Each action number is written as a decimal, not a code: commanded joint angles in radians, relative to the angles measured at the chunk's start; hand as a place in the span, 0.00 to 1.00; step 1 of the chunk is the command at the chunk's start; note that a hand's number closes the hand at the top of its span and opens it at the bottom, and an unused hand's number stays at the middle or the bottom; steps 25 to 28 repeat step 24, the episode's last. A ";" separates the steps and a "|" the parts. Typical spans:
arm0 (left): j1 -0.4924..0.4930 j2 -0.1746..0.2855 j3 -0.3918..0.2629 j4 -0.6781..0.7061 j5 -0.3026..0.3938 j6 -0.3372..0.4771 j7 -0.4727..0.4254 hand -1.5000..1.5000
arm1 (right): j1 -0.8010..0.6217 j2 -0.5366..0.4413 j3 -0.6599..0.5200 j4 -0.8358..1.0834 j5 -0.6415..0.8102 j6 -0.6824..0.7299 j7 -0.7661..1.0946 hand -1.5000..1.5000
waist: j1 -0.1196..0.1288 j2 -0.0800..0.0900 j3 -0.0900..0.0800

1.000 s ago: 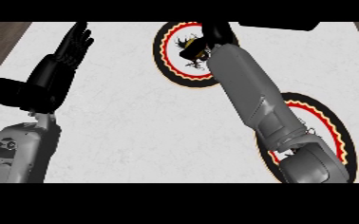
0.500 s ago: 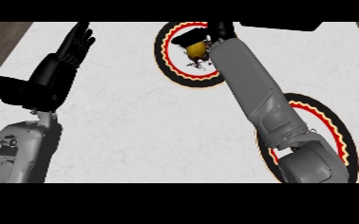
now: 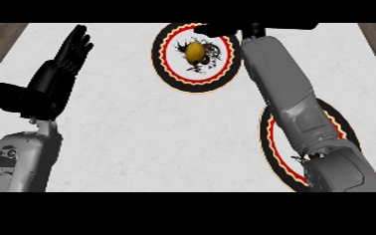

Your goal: Pick the lemon from the plate and place it in the plate

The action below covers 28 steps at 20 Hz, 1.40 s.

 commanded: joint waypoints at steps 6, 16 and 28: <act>0.034 0.030 0.035 -0.064 0.029 -0.032 0.035 0.50 | 0.141 -0.155 -0.069 0.001 -0.079 0.171 -0.181 0.00 | -0.022 -0.009 0.001; 0.013 0.026 0.081 0.066 0.007 -0.045 -0.045 0.50 | 0.255 -0.261 -0.017 -0.085 -0.087 0.337 -0.195 0.00 | -0.050 -0.018 -0.001; 0.094 0.001 0.063 -0.063 0.004 -0.046 -0.005 0.50 | 0.308 -0.336 -0.008 -0.074 -0.080 0.340 -0.263 0.00 | -0.036 -0.017 0.000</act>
